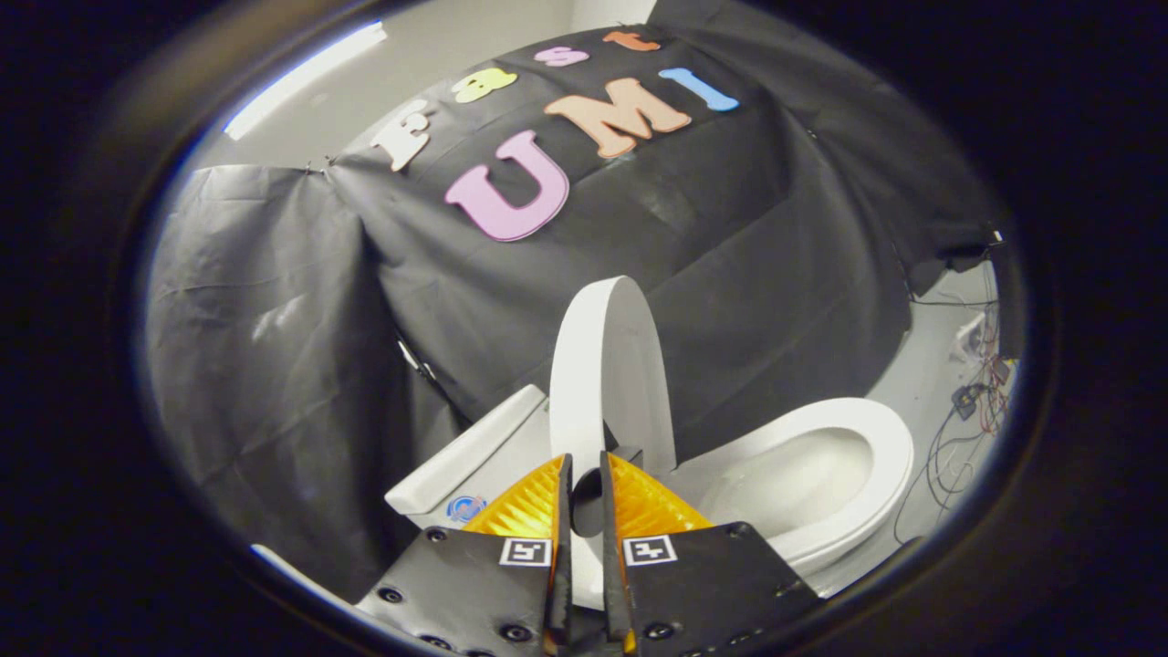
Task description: Open the toilet lid.
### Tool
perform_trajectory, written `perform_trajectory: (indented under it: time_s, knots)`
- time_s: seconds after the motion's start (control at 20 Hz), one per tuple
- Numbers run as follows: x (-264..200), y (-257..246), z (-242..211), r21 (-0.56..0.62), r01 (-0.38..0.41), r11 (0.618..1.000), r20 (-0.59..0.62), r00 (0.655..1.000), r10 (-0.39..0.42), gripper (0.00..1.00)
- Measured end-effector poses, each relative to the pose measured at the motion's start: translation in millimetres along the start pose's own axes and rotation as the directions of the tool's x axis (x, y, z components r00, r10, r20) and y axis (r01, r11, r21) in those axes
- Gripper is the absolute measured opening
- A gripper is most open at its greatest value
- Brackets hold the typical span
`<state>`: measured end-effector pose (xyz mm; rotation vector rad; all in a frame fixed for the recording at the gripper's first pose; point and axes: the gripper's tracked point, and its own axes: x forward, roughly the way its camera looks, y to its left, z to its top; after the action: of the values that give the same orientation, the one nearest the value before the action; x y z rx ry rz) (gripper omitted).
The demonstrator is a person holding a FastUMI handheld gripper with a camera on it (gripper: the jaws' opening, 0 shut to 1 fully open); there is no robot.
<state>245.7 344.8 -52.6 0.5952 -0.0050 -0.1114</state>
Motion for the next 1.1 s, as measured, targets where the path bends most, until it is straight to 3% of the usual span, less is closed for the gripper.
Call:
perform_trajectory:
  time_s: [0.5,1.1]
  knots:
    - [30,79,-30,-0.027,-0.171,0.985,-0.048,0.984,0.169,0.15]
    - [61,138,-75,-0.044,-0.280,0.959,-0.128,0.954,0.273,0.15]
